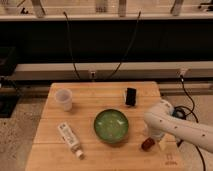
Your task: Place the pepper in the ceramic bowl
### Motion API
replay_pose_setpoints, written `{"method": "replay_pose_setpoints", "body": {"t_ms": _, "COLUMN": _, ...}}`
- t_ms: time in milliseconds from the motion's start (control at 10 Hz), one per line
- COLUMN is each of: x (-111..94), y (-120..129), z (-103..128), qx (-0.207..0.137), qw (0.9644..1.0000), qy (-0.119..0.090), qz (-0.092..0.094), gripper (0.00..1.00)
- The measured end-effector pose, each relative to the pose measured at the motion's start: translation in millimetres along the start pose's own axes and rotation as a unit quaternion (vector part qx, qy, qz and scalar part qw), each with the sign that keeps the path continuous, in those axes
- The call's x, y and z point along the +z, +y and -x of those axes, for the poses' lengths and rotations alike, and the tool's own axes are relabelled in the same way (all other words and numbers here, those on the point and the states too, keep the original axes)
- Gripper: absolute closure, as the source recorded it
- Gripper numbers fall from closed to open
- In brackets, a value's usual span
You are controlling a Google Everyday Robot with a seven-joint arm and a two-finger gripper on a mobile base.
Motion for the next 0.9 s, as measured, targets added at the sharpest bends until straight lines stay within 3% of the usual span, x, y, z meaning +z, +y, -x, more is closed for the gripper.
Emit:
{"method": "replay_pose_setpoints", "body": {"t_ms": 300, "x": 2, "y": 4, "z": 1, "qx": 0.007, "qw": 0.9996, "qy": -0.015, "qz": 0.023, "gripper": 0.76}}
{"method": "replay_pose_setpoints", "body": {"t_ms": 500, "x": -1, "y": 5, "z": 2, "qx": 0.003, "qw": 0.9997, "qy": -0.013, "qz": 0.021, "gripper": 0.92}}
{"method": "replay_pose_setpoints", "body": {"t_ms": 600, "x": -11, "y": -5, "z": 6, "qx": -0.01, "qw": 0.9998, "qy": -0.004, "qz": 0.015, "gripper": 0.99}}
{"method": "replay_pose_setpoints", "body": {"t_ms": 900, "x": -45, "y": -28, "z": 28, "qx": -0.033, "qw": 0.9992, "qy": 0.009, "qz": 0.018, "gripper": 1.0}}
